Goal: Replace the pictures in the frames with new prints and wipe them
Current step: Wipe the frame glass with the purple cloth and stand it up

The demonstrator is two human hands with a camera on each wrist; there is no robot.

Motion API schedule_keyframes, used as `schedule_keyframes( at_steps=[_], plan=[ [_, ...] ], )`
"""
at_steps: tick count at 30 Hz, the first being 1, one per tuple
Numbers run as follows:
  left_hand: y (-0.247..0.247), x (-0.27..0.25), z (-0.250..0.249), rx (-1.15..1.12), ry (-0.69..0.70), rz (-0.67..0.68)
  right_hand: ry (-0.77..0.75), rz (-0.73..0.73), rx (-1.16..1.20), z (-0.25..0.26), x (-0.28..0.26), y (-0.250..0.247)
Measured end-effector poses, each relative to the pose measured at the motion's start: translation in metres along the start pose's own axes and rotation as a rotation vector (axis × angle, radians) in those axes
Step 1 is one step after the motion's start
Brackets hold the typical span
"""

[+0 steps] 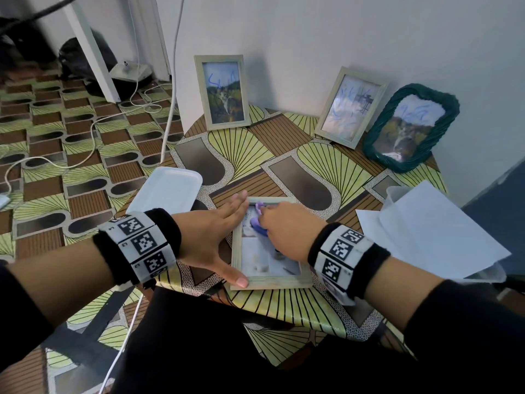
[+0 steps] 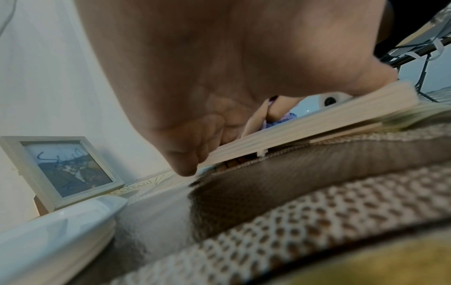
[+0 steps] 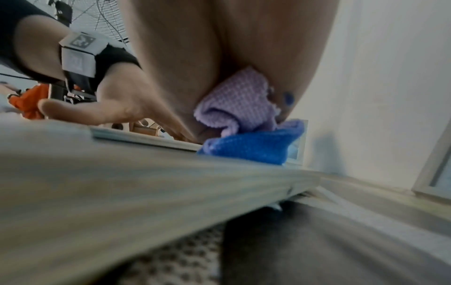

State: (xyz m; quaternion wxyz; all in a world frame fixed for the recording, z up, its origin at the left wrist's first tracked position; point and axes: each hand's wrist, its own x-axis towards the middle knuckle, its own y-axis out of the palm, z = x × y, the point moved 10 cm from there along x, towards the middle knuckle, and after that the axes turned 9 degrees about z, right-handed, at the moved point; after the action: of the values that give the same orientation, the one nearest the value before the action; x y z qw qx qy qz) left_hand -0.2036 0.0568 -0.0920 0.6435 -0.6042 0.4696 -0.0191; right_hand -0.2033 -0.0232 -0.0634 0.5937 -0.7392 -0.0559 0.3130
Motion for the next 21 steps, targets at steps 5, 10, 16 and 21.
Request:
schedule_keyframes(
  at_steps=[5, 10, 16, 21],
  plan=[
    [-0.003, -0.002, -0.001, 0.055, -0.002, -0.026, -0.072, 0.034, 0.04, 0.024, -0.002, 0.001],
    [-0.005, -0.002, -0.002, 0.085, 0.003, -0.05, -0.224, 0.028, 0.034, 0.037, -0.029, 0.001],
    [-0.005, -0.002, -0.002, 0.081, 0.017, -0.056, -0.359, 0.095, -0.036, 0.037, -0.061, 0.027],
    [-0.003, -0.003, -0.001, 0.068, 0.007, -0.066, -0.258, 0.107, -0.128, 0.017, -0.057, 0.033]
  ],
)
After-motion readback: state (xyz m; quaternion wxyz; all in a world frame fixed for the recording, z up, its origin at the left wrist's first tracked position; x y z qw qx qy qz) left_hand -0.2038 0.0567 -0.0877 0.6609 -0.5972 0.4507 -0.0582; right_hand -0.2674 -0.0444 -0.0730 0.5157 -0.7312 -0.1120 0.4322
